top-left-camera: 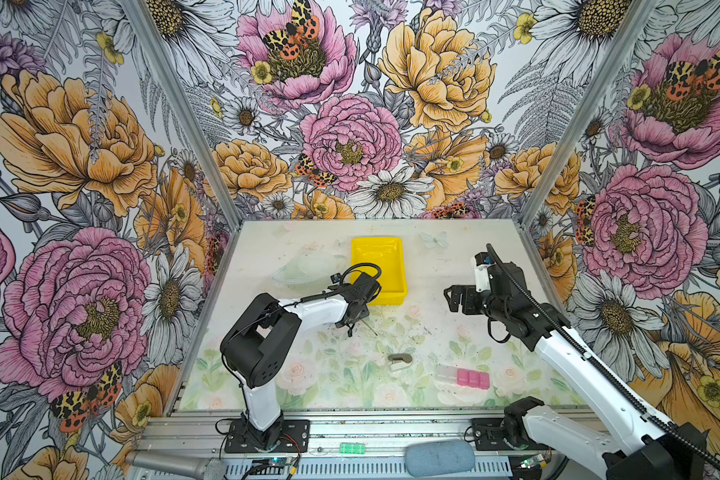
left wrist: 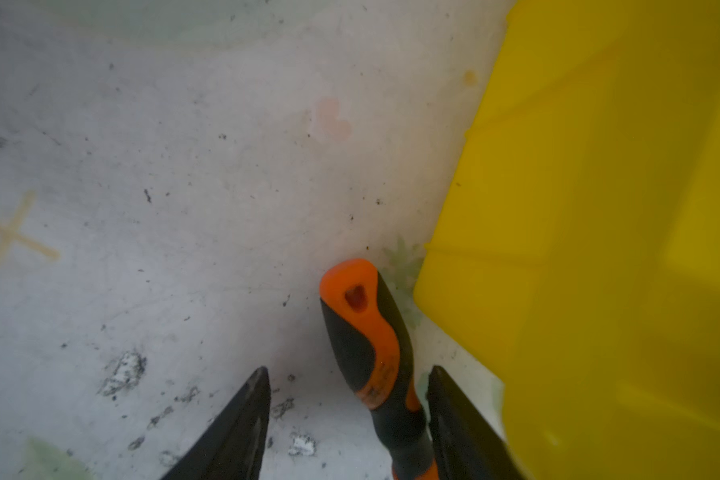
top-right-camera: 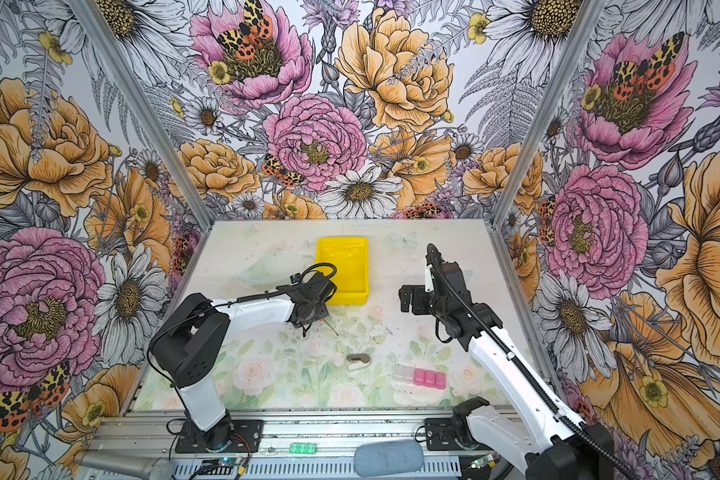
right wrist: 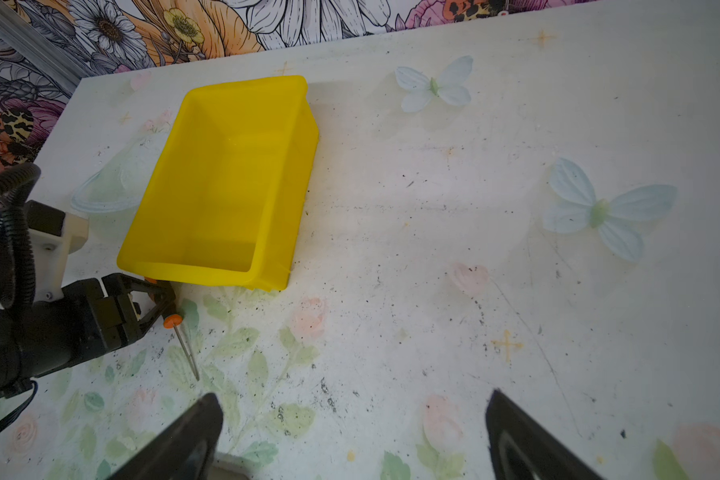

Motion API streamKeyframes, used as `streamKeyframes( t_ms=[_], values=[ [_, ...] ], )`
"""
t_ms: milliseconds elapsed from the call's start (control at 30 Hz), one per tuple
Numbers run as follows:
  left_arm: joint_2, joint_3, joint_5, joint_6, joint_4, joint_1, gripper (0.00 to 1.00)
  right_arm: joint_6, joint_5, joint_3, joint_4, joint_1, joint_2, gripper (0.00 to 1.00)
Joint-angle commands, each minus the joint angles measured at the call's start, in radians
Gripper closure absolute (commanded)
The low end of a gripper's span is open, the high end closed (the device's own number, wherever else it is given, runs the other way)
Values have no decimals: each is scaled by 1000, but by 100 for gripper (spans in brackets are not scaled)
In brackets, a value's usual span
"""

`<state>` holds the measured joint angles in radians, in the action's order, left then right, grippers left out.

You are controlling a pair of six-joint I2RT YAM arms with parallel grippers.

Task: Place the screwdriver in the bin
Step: 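Lower the left gripper and close it on the screwdriver handle, then lift the screwdriver with the left gripper and carry it over the yellow bin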

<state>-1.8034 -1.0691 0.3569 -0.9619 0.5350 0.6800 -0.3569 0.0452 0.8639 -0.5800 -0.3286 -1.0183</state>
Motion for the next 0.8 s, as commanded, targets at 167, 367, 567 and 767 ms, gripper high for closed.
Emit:
streamKeyframes(
  t_ms=[167, 367, 567, 767],
  values=[
    [-56, -4, 48, 9, 0, 34, 61, 1, -47, 1, -1, -2, 35, 0],
    [-33, 45, 59, -16, -1, 49, 74, 8, -55, -2, -2, 0, 57, 1],
    [60, 90, 75, 5, 1, 44, 86, 3, -74, 6, -3, 2, 58, 0],
    [203, 107, 62, 31, 46, 14, 92, -10, -55, 20, -4, 3, 33, 0]
  ],
)
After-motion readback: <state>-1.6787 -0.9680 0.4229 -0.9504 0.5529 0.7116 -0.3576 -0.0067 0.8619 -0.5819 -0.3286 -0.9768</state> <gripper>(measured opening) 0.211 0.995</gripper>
